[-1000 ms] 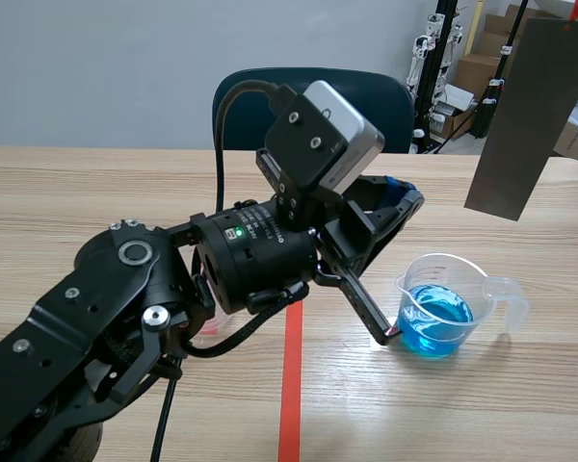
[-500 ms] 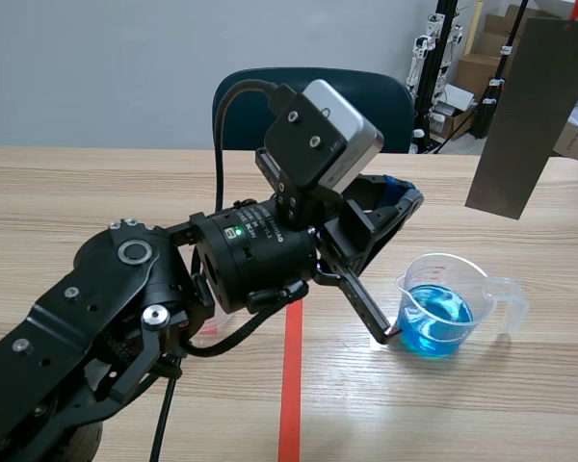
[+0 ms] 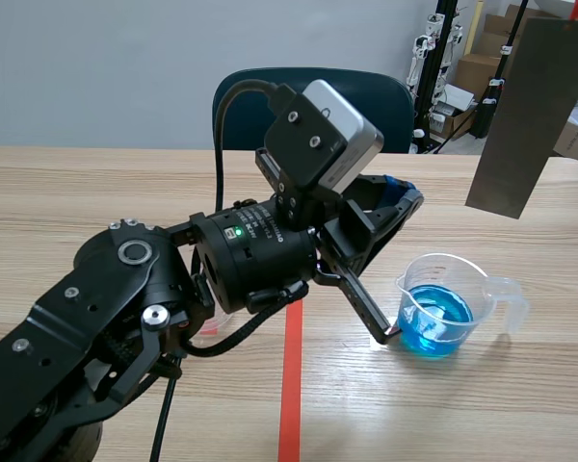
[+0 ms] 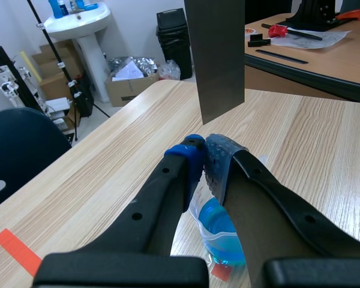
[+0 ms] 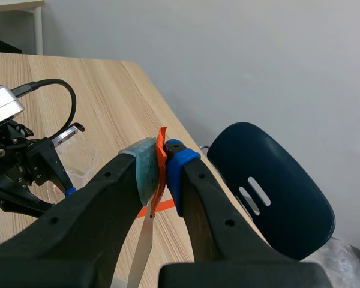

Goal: Do the redox reaction experiment. move the plate over the blue solution

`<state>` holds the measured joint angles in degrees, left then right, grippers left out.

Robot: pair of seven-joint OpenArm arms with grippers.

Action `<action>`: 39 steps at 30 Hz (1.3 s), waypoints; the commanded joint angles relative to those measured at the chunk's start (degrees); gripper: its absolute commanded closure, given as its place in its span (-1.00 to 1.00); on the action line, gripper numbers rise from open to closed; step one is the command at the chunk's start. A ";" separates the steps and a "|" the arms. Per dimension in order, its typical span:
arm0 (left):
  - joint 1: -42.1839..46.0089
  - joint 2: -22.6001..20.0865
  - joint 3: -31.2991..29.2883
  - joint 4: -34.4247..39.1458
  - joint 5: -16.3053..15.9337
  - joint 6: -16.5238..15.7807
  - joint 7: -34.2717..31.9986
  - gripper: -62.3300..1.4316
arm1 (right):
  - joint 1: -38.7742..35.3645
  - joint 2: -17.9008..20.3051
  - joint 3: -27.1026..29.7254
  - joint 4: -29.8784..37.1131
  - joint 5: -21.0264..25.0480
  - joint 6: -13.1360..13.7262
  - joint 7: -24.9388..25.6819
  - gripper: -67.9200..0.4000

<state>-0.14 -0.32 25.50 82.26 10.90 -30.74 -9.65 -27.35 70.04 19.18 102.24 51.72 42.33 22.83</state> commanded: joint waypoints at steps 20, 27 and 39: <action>-0.04 0.61 0.22 0.50 -0.76 -0.13 -0.83 0.81 | 0.68 0.87 1.55 0.63 1.05 0.39 1.66 0.98; -0.04 0.61 0.22 0.50 -0.76 -0.13 -0.83 0.81 | 0.68 0.87 1.55 0.63 1.05 0.39 2.78 0.98; -0.04 0.61 0.22 0.50 -0.76 -0.13 -0.85 0.81 | 0.68 0.90 1.55 0.63 1.03 0.39 2.51 0.98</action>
<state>-0.14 -0.32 25.50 82.26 10.90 -30.74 -9.65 -27.35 70.02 19.18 102.24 51.72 42.33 24.53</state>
